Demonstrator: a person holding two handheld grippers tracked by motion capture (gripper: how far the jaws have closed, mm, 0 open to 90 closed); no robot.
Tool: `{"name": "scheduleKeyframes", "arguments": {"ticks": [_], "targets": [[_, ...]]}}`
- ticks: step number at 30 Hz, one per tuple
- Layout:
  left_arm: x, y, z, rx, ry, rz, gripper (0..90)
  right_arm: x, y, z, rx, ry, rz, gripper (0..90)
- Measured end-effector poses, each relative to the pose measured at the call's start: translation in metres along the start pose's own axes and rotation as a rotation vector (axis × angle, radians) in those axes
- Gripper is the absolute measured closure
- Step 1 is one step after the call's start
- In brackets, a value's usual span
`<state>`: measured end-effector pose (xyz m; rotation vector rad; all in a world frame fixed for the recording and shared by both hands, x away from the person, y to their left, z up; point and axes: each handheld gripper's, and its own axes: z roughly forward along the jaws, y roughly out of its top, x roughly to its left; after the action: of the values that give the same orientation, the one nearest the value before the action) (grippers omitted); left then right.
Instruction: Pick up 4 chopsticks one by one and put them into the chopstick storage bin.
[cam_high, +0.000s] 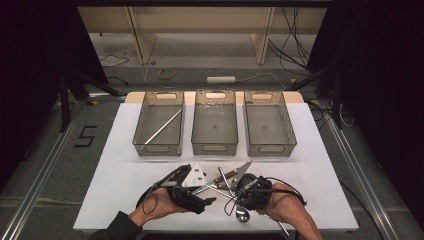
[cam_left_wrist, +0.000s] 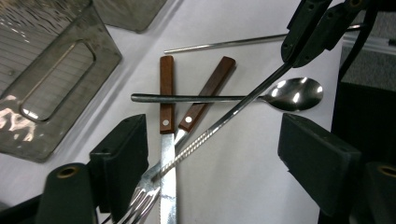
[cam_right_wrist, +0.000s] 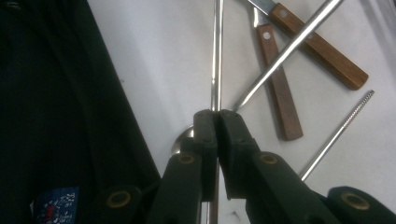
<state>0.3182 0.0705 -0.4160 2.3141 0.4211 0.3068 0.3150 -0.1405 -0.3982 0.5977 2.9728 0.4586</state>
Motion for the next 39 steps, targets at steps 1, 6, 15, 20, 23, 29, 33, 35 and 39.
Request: {"name": "scheduleKeyframes", "arguments": {"ticks": [1,6,15,20,23,29,33,35,39], "targets": [[0.000,0.001,0.001,0.001,0.003,0.011,25.2,0.001,0.001,0.000,0.000,0.000,-0.012,86.4],[-0.004,0.002,0.004,0.035,-0.040,0.052,34.3,0.006,0.005,0.000,0.005,0.003,-0.038,86.4],[-0.010,-0.001,0.010,0.085,-0.086,0.114,47.4,0.012,0.009,0.001,0.007,0.012,-0.092,86.4],[-0.011,-0.002,0.010,0.103,-0.099,0.135,54.6,0.014,0.011,0.000,0.004,0.016,-0.106,86.4],[-0.011,-0.002,0.010,0.106,-0.107,0.142,58.1,0.016,0.011,0.000,0.007,0.024,-0.112,86.4],[-0.014,-0.002,0.011,0.120,-0.127,0.163,63.3,0.017,0.012,0.000,0.011,0.039,-0.150,86.3],[-0.014,-0.003,0.011,0.125,-0.142,0.171,67.7,0.018,0.012,0.001,0.012,0.041,-0.164,86.3],[-0.014,-0.003,0.010,0.129,-0.149,0.174,70.3,0.017,0.012,0.002,0.014,0.044,-0.176,86.3],[-0.014,-0.003,0.009,0.143,-0.172,0.188,74.3,0.017,0.012,0.001,0.012,0.054,-0.199,86.2]]}}
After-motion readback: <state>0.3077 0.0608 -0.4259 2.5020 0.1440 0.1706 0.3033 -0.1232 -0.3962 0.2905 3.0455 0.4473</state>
